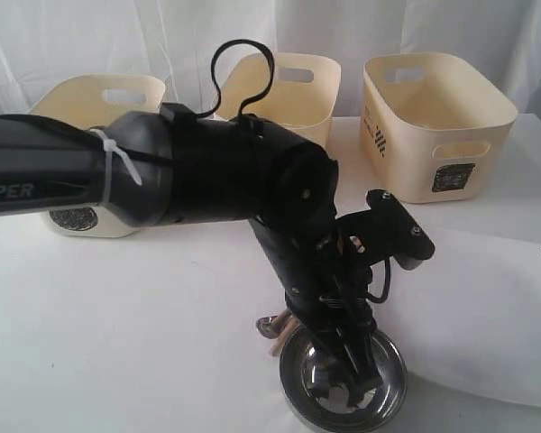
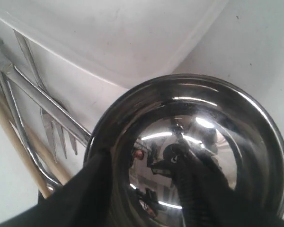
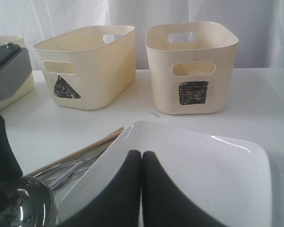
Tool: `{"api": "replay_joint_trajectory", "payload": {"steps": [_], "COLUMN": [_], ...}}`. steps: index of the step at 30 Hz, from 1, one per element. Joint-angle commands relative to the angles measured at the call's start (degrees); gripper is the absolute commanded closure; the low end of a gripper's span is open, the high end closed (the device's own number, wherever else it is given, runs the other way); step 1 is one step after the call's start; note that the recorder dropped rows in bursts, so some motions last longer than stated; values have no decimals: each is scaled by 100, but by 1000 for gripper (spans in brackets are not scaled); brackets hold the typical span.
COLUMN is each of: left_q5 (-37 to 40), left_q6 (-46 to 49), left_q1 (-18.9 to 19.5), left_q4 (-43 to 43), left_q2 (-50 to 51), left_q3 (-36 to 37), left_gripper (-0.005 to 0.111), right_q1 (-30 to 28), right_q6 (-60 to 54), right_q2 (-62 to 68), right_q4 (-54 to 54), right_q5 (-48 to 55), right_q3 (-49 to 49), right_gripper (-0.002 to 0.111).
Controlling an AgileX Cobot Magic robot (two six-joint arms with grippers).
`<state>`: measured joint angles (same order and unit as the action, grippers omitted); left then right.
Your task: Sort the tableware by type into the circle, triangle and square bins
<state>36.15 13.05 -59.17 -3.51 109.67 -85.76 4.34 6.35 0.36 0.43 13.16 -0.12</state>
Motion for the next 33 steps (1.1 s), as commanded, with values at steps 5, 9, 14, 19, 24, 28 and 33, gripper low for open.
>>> {"api": "replay_joint_trajectory", "payload": {"steps": [5, 9, 14, 19, 24, 28, 33], "left_q5": [-54, -66, -100, -152, -152, -152, -152], "left_q6": [72, 72, 72, 72, 72, 72, 72], "left_q1": [76, 91, 91, 91, 91, 91, 91], "left_q4": [-79, -79, -79, -92, -92, -142, -228], "left_q2": [78, 139, 216, 273, 273, 273, 273], "left_q3": [5, 5, 5, 5, 5, 5, 5], "left_gripper": [59, 55, 52, 52, 52, 52, 52], "right_q1": [-37, -37, -37, -37, -37, -37, -37], "right_q6": [-15, -5, -5, -5, -5, -5, -5], "right_q2": [-36, -36, -36, -36, -36, -36, -36], "right_q4": [0, 0, 0, 0, 0, 0, 0], "right_q5": [-51, -51, -51, -51, -51, -51, -51], "right_q3": [12, 12, 12, 12, 12, 12, 12], "right_gripper": [108, 108, 108, 108, 108, 108, 108]}}
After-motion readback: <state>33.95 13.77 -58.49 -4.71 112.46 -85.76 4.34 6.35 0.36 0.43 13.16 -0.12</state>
